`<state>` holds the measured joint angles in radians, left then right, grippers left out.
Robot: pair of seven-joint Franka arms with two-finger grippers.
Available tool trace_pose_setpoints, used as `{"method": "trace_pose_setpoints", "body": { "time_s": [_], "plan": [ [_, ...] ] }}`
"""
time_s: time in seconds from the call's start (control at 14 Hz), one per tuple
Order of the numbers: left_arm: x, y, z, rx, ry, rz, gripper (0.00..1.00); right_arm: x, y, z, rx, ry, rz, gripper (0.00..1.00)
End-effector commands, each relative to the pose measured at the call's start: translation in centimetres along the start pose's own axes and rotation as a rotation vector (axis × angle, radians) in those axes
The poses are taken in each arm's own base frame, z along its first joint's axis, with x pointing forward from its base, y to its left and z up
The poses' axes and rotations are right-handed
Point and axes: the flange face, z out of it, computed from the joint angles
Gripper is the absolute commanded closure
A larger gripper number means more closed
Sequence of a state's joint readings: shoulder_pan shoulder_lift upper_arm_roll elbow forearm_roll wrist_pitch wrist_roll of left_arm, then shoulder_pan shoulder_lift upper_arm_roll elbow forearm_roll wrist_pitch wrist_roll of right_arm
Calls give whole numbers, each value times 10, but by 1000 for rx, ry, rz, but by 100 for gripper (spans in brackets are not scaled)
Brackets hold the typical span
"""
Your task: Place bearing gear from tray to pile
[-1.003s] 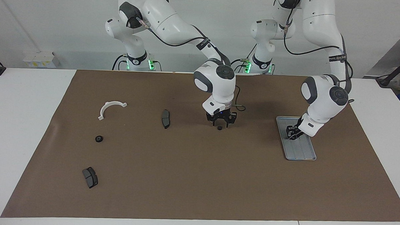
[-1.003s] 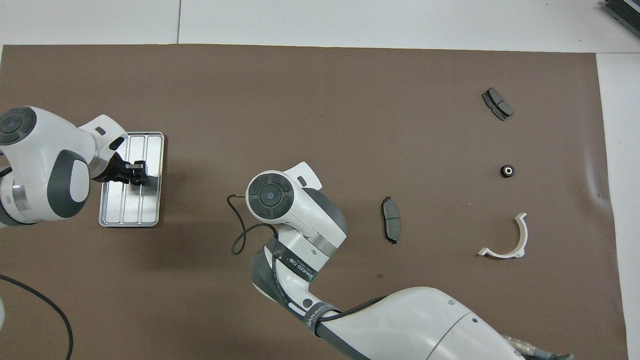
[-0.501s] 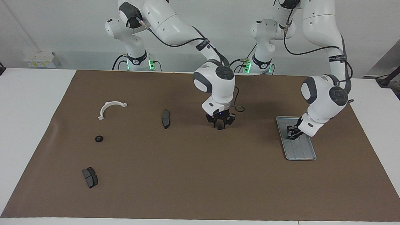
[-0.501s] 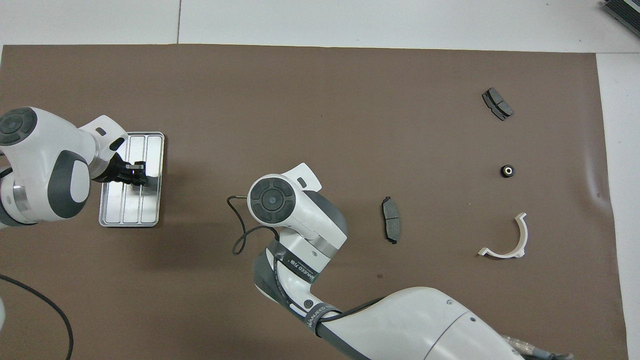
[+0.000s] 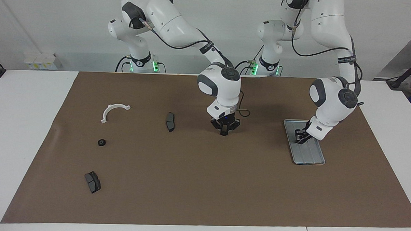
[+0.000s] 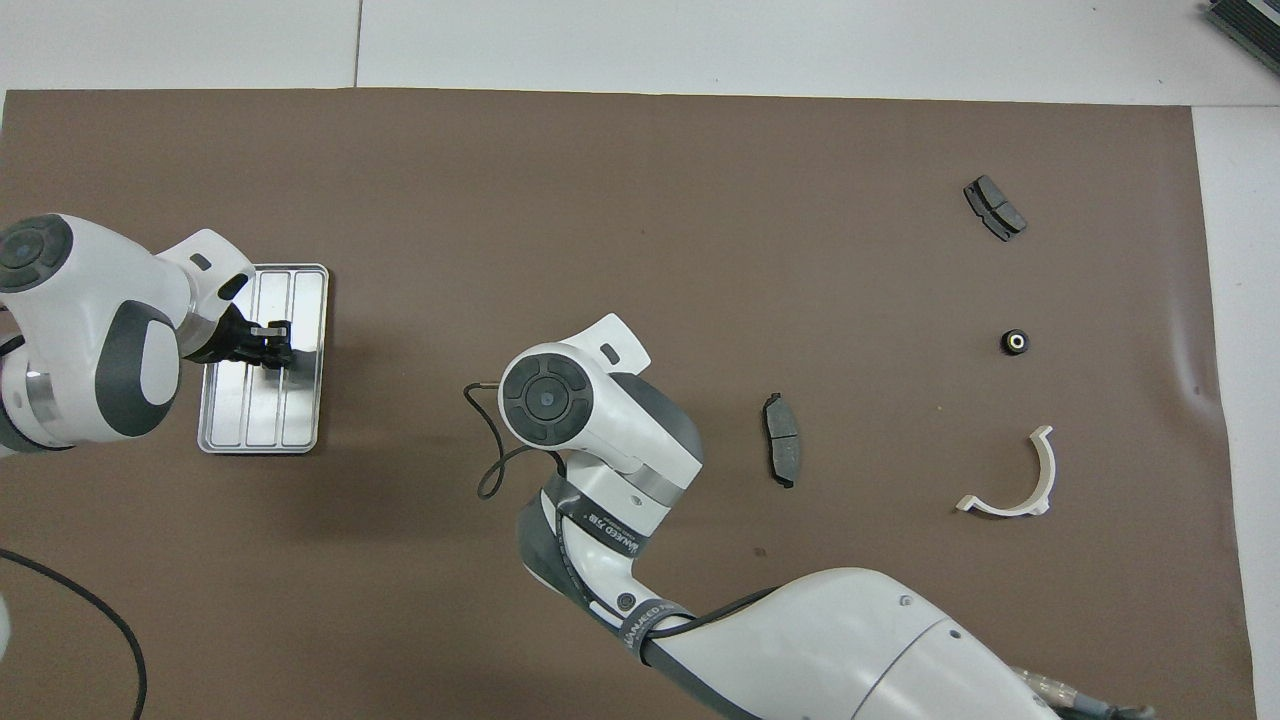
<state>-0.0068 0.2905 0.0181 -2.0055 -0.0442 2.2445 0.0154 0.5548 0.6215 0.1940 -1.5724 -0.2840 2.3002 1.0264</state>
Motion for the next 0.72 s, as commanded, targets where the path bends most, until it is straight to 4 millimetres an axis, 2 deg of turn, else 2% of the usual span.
{"method": "trace_pose_setpoints", "body": {
  "time_s": [0.0, 0.07, 0.21, 0.36, 0.43, 0.5, 0.64],
  "plan": [
    [8, 1, -13, -1, 30, -1, 80, 45, 40, -22, 6, 57, 61, 100],
    [10, 6, -17, -1, 34, -10, 80, 66, 64, -33, -2, 68, 79, 100],
    [9, 21, -24, -5, 39, -82, 80, 91, 110, -38, -31, 66, 50, 100],
    [0, 59, -29, 0, 1, -124, 80, 121, 164, -33, -54, 52, -13, 100],
    [-7, 79, -35, 4, -12, -175, 80, 131, 184, -31, -59, 45, -26, 100],
    [-19, 109, -46, 11, -29, -222, 80, 143, 211, -25, -73, 33, -23, 100],
    [-39, 156, -59, 28, -53, -286, 80, 159, 254, -16, -78, 9, -17, 100]
  ]
}}
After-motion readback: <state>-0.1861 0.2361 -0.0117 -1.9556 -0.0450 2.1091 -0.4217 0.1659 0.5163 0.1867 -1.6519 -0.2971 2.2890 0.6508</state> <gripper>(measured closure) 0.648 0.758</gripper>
